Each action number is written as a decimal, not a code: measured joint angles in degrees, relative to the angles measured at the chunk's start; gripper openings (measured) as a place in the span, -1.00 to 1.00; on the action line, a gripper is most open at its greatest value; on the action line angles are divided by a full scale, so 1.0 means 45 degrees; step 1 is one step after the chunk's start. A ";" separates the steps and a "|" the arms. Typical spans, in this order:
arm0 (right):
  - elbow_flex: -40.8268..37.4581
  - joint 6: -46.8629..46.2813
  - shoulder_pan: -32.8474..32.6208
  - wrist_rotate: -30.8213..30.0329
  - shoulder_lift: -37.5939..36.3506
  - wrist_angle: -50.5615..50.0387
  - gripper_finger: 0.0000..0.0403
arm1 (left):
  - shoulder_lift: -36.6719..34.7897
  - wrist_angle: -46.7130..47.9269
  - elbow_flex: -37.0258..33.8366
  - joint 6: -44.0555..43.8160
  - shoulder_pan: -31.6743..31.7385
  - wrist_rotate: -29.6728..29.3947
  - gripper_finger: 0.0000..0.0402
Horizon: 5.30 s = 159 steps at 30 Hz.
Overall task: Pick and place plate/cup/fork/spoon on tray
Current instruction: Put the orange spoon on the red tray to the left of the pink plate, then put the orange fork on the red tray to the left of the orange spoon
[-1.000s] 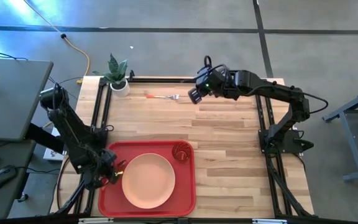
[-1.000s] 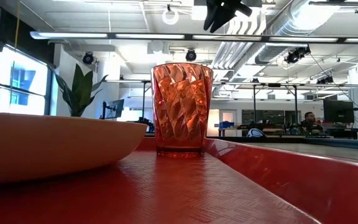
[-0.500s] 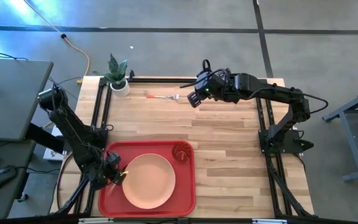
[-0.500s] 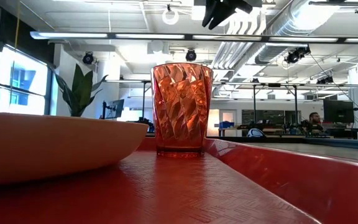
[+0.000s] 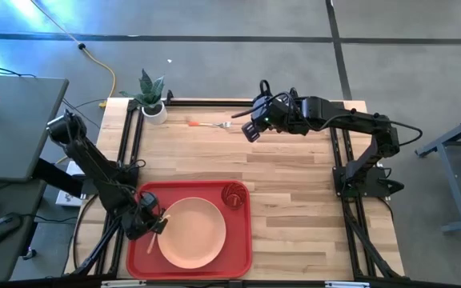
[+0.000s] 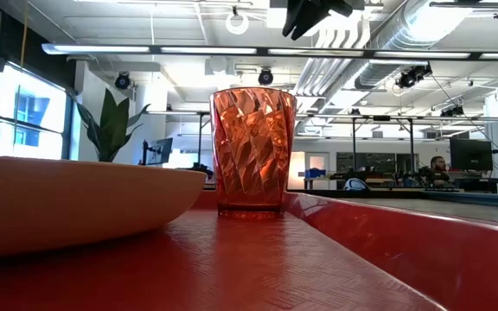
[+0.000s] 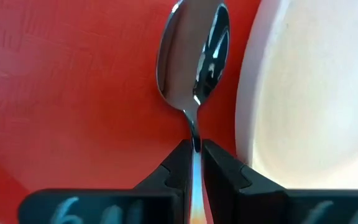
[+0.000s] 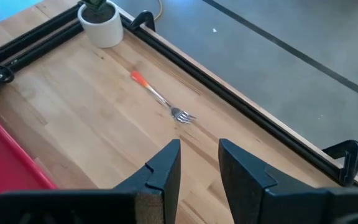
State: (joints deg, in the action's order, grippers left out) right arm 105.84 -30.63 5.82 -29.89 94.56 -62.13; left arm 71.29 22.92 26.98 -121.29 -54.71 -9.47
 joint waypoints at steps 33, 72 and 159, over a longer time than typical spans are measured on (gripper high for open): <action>-0.8361 0.0237 0.3993 0.7192 0.0281 1.0714 -0.23 | -0.6699 0.0436 0.1358 0.7108 0.7207 -0.4143 -0.86; 0.4308 0.1127 0.4395 0.7687 0.8422 -0.1342 0.05 | -0.3713 -0.1893 0.1783 1.8542 1.8426 0.5509 -0.86; 0.5367 -0.0025 0.7412 1.4013 1.1783 -0.0495 -0.41 | 0.4724 0.5012 1.2779 2.9206 2.1282 0.5337 -0.44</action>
State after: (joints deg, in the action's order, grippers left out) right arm 129.99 -30.74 39.18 33.17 147.59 -64.36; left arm 92.55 45.47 84.49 10.14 41.06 14.55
